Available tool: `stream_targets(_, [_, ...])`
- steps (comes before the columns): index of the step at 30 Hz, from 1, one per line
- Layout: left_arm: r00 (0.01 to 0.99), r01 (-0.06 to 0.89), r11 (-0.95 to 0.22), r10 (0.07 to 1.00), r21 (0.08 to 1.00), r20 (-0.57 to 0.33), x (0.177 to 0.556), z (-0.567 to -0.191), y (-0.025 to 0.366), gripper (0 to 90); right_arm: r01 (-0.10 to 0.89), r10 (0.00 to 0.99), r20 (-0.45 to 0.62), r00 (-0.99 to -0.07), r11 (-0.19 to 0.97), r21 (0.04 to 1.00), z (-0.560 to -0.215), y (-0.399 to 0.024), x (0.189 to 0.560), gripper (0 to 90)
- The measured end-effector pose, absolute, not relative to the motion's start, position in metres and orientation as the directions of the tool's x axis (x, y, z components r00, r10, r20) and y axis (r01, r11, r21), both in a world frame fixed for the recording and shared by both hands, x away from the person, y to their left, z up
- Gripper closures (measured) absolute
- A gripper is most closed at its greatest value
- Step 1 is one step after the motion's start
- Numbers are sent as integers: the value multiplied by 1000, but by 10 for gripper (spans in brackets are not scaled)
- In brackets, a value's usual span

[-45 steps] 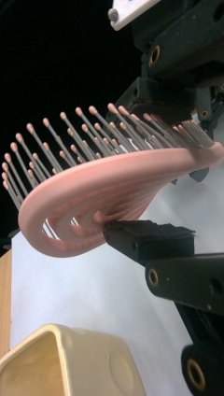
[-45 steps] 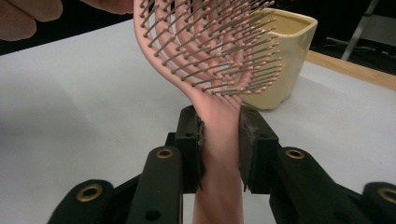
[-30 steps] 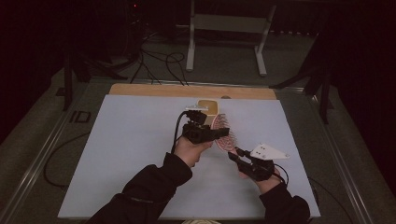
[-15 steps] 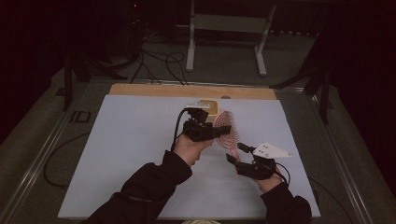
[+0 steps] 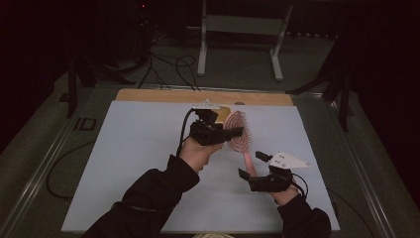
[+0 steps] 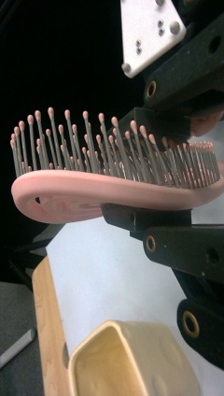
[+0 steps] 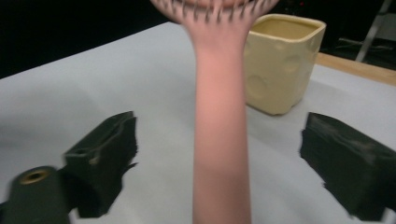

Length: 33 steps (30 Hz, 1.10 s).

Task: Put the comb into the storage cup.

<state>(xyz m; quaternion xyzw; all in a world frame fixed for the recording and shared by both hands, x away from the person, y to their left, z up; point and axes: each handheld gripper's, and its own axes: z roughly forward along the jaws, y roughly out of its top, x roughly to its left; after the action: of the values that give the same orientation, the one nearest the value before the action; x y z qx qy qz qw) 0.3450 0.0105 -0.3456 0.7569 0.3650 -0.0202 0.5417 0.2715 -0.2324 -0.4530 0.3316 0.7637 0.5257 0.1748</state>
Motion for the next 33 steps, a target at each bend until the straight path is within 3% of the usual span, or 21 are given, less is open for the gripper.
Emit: stream_targets(33, [708, 450, -37, 624, 892, -332, 386, -280, 53, 666, 295, 661, 66, -747, 241, 925, -463, -266, 255, 87])
